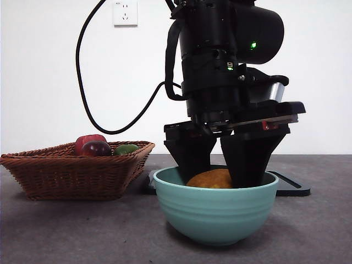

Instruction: Pick up the wifruite, put it on the bowl, pick up the plate, put it on desk

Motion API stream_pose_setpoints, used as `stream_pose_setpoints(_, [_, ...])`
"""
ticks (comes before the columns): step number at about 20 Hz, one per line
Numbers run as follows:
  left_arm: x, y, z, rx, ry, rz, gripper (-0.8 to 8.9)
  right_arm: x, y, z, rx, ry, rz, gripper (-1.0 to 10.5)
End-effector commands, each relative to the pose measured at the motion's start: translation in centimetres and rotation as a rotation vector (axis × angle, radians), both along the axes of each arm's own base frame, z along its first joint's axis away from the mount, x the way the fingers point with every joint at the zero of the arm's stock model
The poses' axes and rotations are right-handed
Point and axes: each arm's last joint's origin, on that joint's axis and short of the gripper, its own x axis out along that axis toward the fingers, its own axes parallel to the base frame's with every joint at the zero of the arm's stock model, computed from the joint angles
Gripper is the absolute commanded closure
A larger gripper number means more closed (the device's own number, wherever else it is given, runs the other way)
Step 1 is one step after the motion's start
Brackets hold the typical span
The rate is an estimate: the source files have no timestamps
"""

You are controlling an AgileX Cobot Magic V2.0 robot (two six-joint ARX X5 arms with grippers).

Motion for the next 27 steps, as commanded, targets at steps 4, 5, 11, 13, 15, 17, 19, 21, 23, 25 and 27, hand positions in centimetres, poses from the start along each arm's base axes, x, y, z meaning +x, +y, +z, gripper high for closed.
stream_pose_setpoints(4, [-0.3, -0.9, -0.7, 0.015, -0.004, -0.031, 5.39, -0.1, 0.0, 0.6, 0.015, -0.018, 0.004, 2.9])
stream_pose_setpoints(5, [-0.3, -0.8, -0.7, 0.018, -0.003, -0.031, 5.38, -0.1, 0.0, 0.6, 0.015, -0.018, 0.004, 2.9])
stream_pose_setpoints(11, [-0.5, -0.8, -0.7, 0.03, 0.006, -0.034, 4.13, -0.1, 0.0, 0.5, 0.016, -0.017, 0.004, 2.9])
stream_pose_setpoints(13, [-0.5, -0.8, -0.6, 0.031, 0.006, -0.034, 3.31, -0.1, 0.0, 0.5, 0.016, -0.017, 0.005, 2.9])
stream_pose_setpoints(15, [-0.6, -0.8, -0.6, 0.034, 0.008, -0.036, 3.19, -0.1, 0.0, 0.5, 0.016, -0.017, 0.005, 2.9])
stream_pose_setpoints(17, [-0.7, -0.7, -0.3, 0.038, 0.011, -0.036, 3.12, -0.1, 0.0, 0.5, 0.016, -0.017, 0.005, 2.9])
stream_pose_setpoints(19, [-0.7, -0.7, 0.4, 0.042, 0.014, -0.037, 3.11, -0.1, 0.0, 0.5, 0.016, -0.017, 0.004, 2.9])
stream_pose_setpoints(21, [-0.6, -0.8, 1.6, 0.042, 0.014, -0.037, 3.11, -0.1, 0.0, 0.5, 0.016, -0.017, 0.004, 2.9])
stream_pose_setpoints(23, [-0.4, -1.1, 3.2, 0.023, 0.001, -0.037, 3.08, -0.1, 0.0, 0.5, 0.016, -0.017, 0.004, 2.9])
stream_pose_setpoints(25, [-0.3, -1.4, 4.9, 0.0, -0.014, -0.04, 3.07, -0.1, 0.0, 0.6, 0.016, -0.017, 0.004, 2.9])
stream_pose_setpoints(27, [-0.3, -1.4, 6.7, -0.023, -0.03, -0.045, 2.79, -0.1, 0.0, 0.6, 0.016, -0.017, 0.004, 2.9])
